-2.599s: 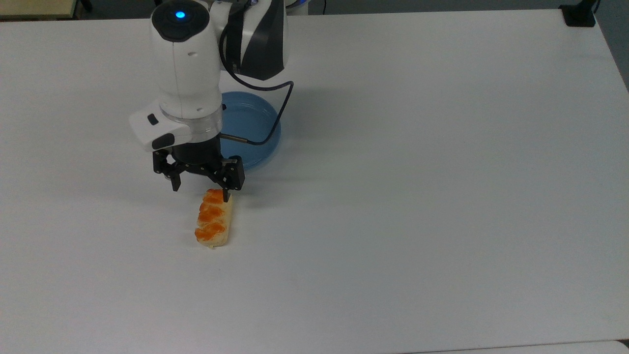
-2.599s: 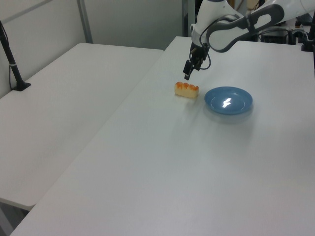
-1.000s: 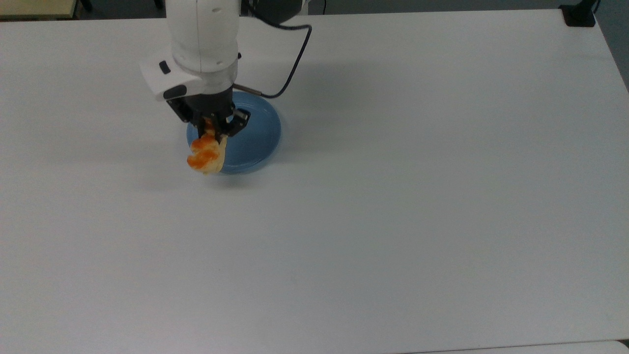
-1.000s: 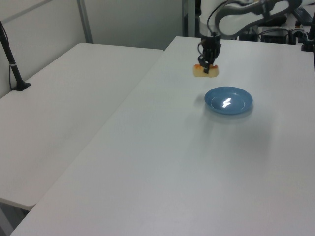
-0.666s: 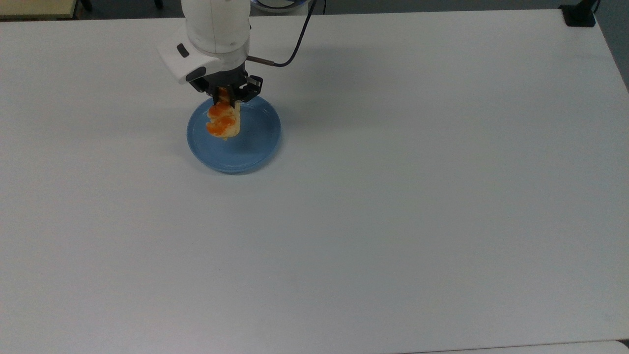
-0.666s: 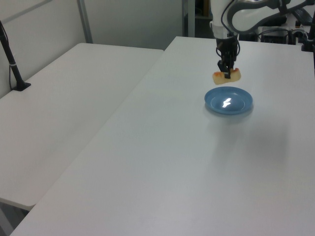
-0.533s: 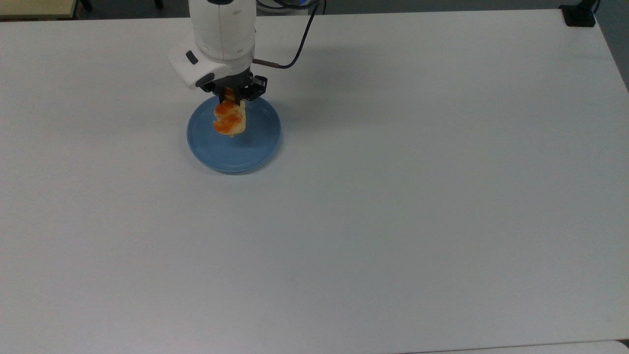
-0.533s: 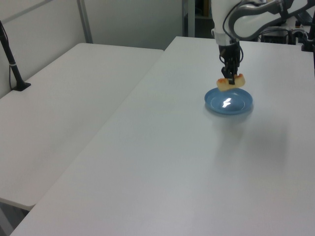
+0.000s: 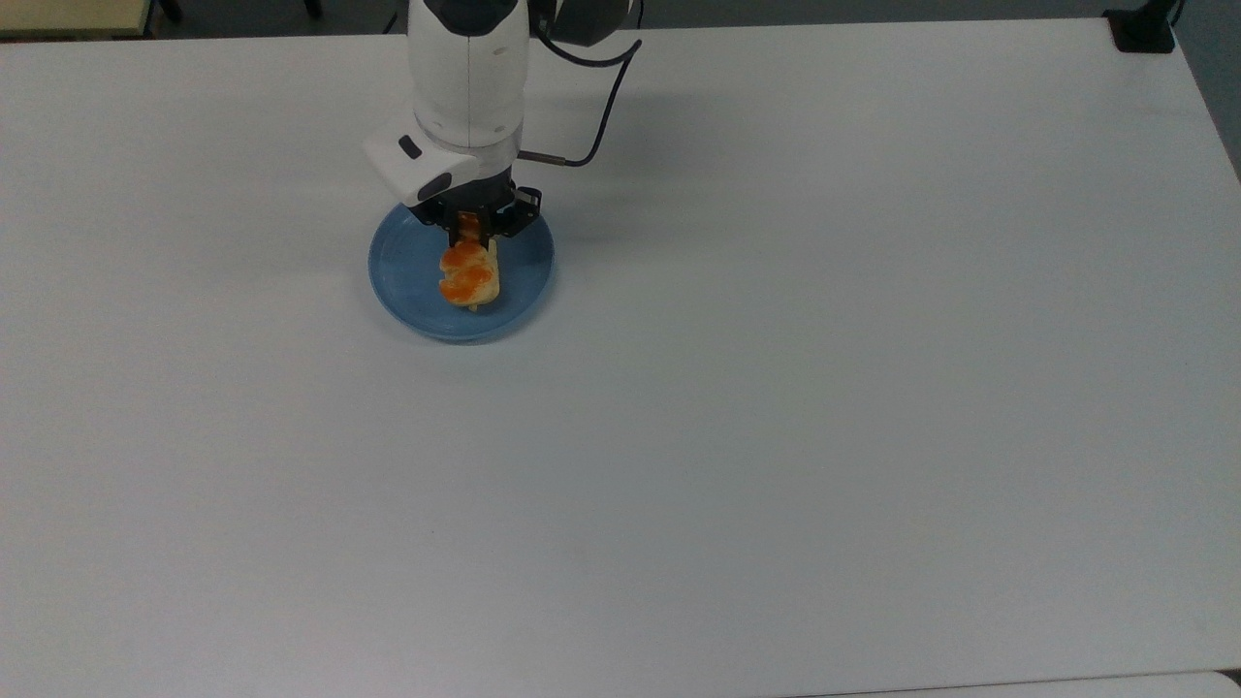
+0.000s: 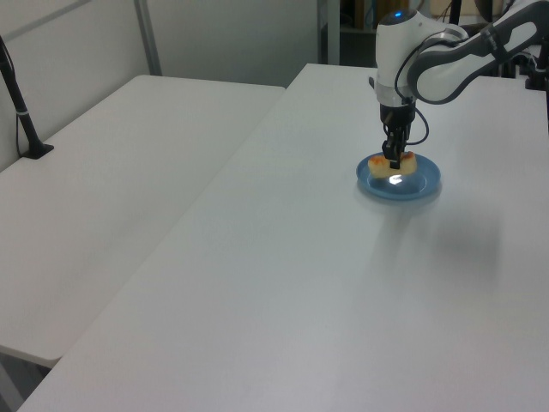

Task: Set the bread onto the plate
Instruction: 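Lower the bread roll onto the blue plate, then open the gripper and raise it away from the plate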

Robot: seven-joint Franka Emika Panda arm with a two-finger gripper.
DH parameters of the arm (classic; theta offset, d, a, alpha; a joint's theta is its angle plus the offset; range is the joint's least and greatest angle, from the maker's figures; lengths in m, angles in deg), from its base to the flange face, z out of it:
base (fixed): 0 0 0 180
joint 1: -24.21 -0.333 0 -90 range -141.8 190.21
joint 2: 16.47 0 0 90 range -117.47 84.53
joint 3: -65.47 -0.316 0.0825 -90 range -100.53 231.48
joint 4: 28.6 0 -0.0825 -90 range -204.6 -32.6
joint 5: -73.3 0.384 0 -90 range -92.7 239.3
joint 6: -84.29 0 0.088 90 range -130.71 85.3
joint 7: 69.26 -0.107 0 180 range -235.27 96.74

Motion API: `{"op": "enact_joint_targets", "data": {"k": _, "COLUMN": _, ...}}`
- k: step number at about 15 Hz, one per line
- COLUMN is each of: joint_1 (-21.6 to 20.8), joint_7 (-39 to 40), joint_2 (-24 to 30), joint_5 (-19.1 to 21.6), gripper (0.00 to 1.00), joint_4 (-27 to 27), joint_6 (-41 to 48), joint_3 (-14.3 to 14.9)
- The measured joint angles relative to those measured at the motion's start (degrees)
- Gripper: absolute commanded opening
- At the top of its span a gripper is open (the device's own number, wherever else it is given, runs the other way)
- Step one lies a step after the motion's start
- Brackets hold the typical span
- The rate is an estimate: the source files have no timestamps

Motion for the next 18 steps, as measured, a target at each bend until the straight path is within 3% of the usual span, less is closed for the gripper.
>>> {"op": "enact_joint_targets", "data": {"k": 4, "joint_1": 0.01, "joint_7": 0.02, "joint_2": -0.83, "joint_5": -0.79, "gripper": 1.00, "joint_4": -0.05, "joint_6": -0.14, "joint_3": 0.00}}
{"op": "enact_joint_targets", "data": {"k": 13, "joint_1": 0.27, "joint_7": -2.86, "joint_2": -1.34, "joint_5": -0.81, "gripper": 1.00, "joint_4": 1.43, "joint_6": 2.52, "joint_3": 0.07}}
{"op": "enact_joint_targets", "data": {"k": 18, "joint_1": 3.06, "joint_7": -3.26, "joint_2": 2.58, "joint_5": 0.97, "gripper": 1.00, "joint_4": 15.30, "joint_6": 20.24, "joint_3": 0.29}}
